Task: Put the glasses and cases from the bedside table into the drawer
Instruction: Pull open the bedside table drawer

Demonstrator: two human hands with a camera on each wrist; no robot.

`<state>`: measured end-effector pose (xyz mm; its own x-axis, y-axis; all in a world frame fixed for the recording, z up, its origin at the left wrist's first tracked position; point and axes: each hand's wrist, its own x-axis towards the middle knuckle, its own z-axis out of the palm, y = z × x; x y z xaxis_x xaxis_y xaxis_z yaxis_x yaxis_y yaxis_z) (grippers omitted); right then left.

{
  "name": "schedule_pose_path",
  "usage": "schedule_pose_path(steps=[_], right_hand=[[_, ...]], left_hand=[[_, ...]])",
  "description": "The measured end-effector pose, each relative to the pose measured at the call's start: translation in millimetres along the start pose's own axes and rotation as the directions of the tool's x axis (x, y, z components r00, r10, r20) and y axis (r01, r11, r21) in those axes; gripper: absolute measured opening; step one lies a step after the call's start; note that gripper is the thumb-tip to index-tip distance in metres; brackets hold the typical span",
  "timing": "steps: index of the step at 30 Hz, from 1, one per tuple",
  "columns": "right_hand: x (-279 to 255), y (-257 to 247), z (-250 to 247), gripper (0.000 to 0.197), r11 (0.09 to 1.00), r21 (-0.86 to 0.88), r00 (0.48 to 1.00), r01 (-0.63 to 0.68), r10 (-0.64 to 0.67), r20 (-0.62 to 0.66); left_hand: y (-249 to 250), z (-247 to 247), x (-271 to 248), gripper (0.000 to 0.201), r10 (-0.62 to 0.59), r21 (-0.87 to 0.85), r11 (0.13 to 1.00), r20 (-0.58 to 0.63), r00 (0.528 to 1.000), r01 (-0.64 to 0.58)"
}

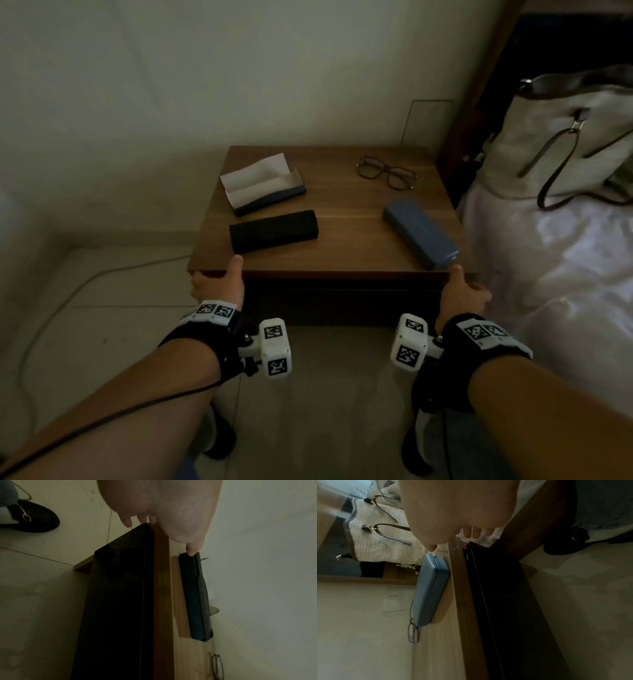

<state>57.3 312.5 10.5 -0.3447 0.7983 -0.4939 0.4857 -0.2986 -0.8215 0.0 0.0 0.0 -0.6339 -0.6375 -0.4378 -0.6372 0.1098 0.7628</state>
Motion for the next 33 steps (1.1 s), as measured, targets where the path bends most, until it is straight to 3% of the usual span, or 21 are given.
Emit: schedule_pose_path(steps=[5,16,23,29,33], right_hand=[[13.1,4.6,8.7,0.067,1.000,0.018,0.997,-0.009,0.008,0.071],[20.7,13.2,8.9,0.053,0.997,-0.052,0.997,0.057,-0.054,0.063],[17.2,19.9,8.0,0.055,0.991,-0.101,0.993,0.090,-0.082,0.084],[16.0,27.9,1.3,0.056,0.990,-0.091,0.992,0.104,-0.097,0.083],[9.0,29.7,-3.2,0.056,0.990,-0.109,0.995,0.087,-0.081,0.057]], left_hand=[[-10.9,11.9,16.3,0.101,-0.042,-0.041,0.998,0.001,0.999,0.042],[-15.1,14.0,25.8,0.096,-0.042,0.020,0.999,-0.009,0.999,0.043],[-21.8,8.9,19.8,0.073,-0.007,0.001,1.000,0.006,1.000,0.007],[-30.8,-1.0,18.6,0.070,-0.015,0.001,1.000,-0.006,1.000,0.015],[-30.2,-9.2,9.6,0.069,-0.015,0.129,0.992,-0.018,1.000,0.017]])
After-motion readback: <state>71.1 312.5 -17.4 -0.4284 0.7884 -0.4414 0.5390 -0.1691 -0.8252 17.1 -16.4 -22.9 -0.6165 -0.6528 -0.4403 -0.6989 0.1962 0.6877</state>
